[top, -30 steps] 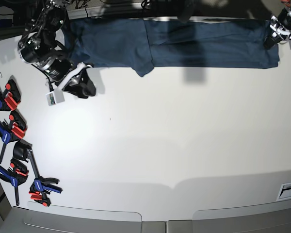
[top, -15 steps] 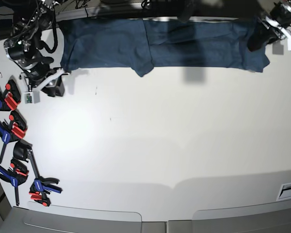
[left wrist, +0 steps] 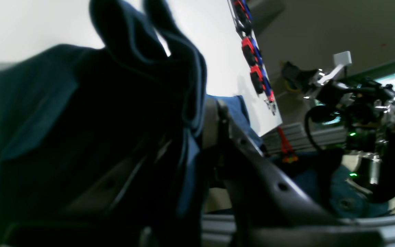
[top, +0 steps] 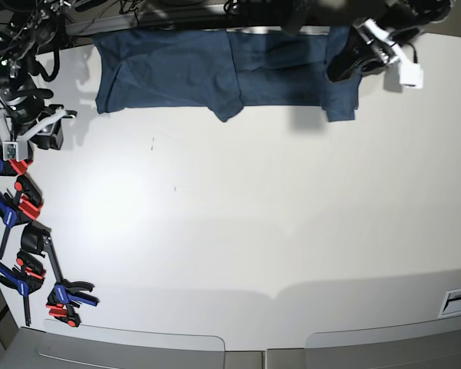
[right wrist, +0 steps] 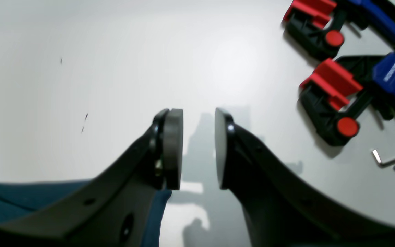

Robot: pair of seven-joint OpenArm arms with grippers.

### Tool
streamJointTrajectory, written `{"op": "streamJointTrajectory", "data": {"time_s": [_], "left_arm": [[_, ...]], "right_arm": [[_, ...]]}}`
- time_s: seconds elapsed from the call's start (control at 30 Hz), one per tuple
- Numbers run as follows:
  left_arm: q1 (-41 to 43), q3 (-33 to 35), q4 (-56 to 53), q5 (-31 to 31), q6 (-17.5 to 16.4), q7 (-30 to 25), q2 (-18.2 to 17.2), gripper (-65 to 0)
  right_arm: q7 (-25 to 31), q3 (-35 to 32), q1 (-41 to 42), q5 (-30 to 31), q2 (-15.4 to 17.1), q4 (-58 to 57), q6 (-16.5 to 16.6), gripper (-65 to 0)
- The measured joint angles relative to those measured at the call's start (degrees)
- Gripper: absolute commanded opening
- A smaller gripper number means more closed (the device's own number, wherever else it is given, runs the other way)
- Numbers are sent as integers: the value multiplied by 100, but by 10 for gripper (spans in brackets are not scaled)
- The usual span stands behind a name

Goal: Fold the T-shirt properly

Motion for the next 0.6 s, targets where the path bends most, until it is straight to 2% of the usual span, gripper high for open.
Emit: {"op": "streamJointTrajectory", "data": {"time_s": [0.1,0.27,0.43,0.6], "left_arm": [[2,518,0,664,-2,-398,-28,-650],[-155,1198,0,1591,13,-699,-28,-650],[-382,1646,0,2210,15,-881,-31,-650],[-459,1888,0,2483,13,-1010,-31,-650]], "right_arm": [[4,0,-22,57,0,0,0,-507],[2,0,-68,282,0,0,0,-507],[2,0,-68,302,-2,0,0,-507],[2,0,-68,317,-4,0,0,-507]]}}
